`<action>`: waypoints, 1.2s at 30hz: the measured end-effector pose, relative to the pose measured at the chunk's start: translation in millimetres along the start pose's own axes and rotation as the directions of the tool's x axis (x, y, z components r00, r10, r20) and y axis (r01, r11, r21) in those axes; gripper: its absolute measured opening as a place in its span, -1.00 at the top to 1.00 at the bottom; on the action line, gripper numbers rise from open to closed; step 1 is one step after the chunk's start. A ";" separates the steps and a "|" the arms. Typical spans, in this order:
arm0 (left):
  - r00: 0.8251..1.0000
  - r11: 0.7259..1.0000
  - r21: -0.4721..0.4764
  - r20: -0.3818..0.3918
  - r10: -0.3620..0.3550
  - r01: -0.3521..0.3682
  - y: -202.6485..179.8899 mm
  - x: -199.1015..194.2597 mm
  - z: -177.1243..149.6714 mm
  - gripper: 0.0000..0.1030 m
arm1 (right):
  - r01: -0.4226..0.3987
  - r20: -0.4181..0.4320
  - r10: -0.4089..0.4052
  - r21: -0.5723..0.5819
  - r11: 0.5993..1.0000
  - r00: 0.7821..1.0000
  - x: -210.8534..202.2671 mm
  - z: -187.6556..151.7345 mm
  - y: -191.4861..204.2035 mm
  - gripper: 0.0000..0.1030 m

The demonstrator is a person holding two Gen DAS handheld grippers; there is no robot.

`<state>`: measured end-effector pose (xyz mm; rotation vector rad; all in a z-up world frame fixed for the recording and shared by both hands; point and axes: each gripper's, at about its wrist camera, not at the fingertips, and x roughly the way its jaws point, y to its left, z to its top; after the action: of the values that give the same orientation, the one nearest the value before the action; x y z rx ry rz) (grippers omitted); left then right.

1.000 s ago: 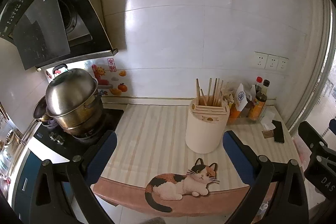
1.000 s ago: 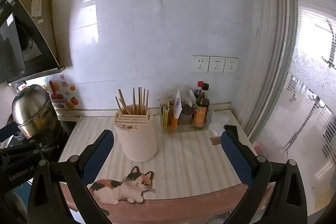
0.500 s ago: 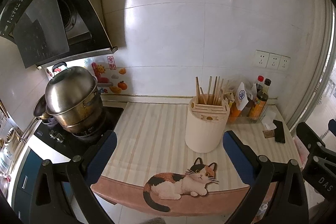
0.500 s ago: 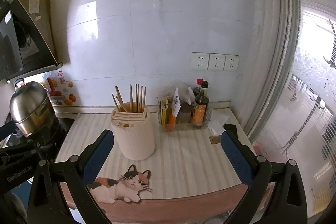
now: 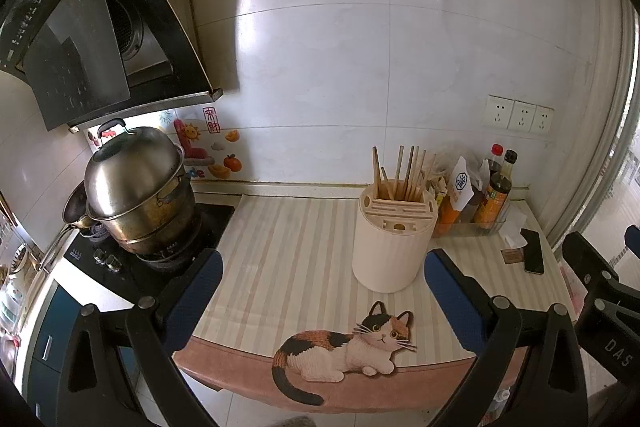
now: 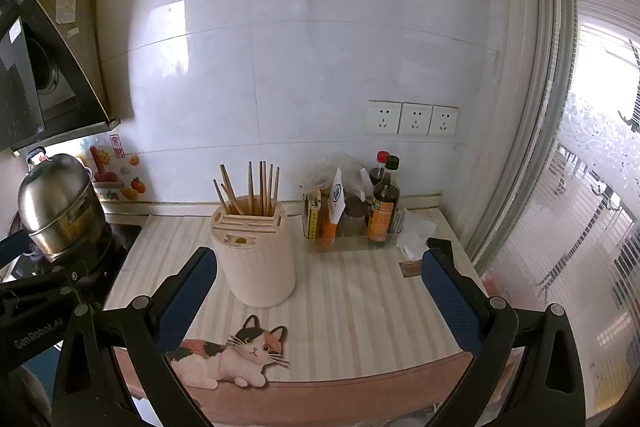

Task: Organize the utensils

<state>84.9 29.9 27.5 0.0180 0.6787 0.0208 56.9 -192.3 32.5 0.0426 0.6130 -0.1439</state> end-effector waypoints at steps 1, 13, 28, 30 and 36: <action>1.000 1.000 0.001 0.001 0.001 -0.001 0.1 -0.3 0.0 -1.00 | -0.001 0.000 0.001 -0.001 1.000 1.000 0.4 0.1 0.0 -1.00; 1.000 1.000 0.003 0.001 0.000 0.000 -1.2 1.9 1.4 -1.00 | -0.001 -0.001 0.001 -0.001 1.000 1.000 1.4 0.6 0.6 -1.00; 1.000 1.000 0.004 0.001 0.001 -0.001 -2.3 2.9 2.8 -1.00 | -0.002 0.000 0.002 -0.007 1.000 1.000 2.2 0.5 1.0 -1.00; 1.000 1.000 0.005 0.001 0.001 -0.001 -2.8 3.8 3.2 -1.00 | -0.002 0.000 0.002 -0.007 1.000 1.000 2.5 0.6 1.0 -1.00; 1.000 1.000 0.004 0.004 0.000 0.000 -2.6 3.3 3.8 -1.00 | -0.002 0.001 0.002 -0.008 1.000 1.000 1.7 0.5 1.1 -1.00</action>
<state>89.9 27.4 28.4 0.0220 0.6749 0.0193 58.7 -191.5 31.9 0.0358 0.6128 -0.1396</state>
